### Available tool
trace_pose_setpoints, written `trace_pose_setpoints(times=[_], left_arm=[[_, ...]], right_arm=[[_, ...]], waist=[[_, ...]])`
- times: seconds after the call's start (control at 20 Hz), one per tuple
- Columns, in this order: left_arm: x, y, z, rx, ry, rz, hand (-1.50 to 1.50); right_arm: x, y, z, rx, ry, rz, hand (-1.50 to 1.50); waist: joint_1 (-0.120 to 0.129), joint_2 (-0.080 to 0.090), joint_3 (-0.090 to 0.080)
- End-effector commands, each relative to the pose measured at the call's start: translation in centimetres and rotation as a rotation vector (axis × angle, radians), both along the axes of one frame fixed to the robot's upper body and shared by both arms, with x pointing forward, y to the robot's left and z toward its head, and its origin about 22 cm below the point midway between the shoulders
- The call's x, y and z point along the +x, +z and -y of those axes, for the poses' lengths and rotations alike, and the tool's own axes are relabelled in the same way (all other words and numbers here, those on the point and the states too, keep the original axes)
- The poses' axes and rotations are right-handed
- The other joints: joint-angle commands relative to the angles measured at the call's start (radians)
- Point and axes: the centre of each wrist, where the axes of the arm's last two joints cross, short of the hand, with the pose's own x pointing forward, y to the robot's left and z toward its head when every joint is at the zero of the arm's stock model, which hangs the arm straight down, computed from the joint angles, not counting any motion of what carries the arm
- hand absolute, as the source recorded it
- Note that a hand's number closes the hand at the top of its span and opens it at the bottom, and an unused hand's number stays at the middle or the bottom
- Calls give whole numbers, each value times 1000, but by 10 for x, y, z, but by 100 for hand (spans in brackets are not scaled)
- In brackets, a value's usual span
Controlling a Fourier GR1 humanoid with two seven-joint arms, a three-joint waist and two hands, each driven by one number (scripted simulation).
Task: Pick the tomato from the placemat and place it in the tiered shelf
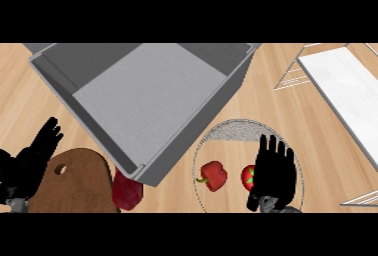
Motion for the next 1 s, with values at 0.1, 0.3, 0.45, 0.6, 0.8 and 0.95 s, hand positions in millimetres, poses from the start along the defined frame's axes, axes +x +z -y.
trace_pose_setpoints(times=[0.1,0.3,0.45,0.6,0.8,0.95], left_arm=[[26,12,14,-2,-14,17,0],[-11,-1,4,-8,-1,-2,0],[6,2,0,4,-1,-2,0],[-3,2,4,5,-3,2,0],[0,-14,4,7,-11,10,0],[0,1,4,5,-23,21,0]], right_arm=[[5,-23,17,26,-54,-5,150],[13,-17,6,-32,6,-47,150],[6,-26,-2,-39,37,-23,150],[7,-18,17,-71,50,40,150],[21,-5,0,-92,54,154,150],[53,36,11,-19,-229,212,150]], waist=[[-3,1,1],[3,0,1],[0,1,1],[1,0,1],[1,2,0],[14,3,1]])
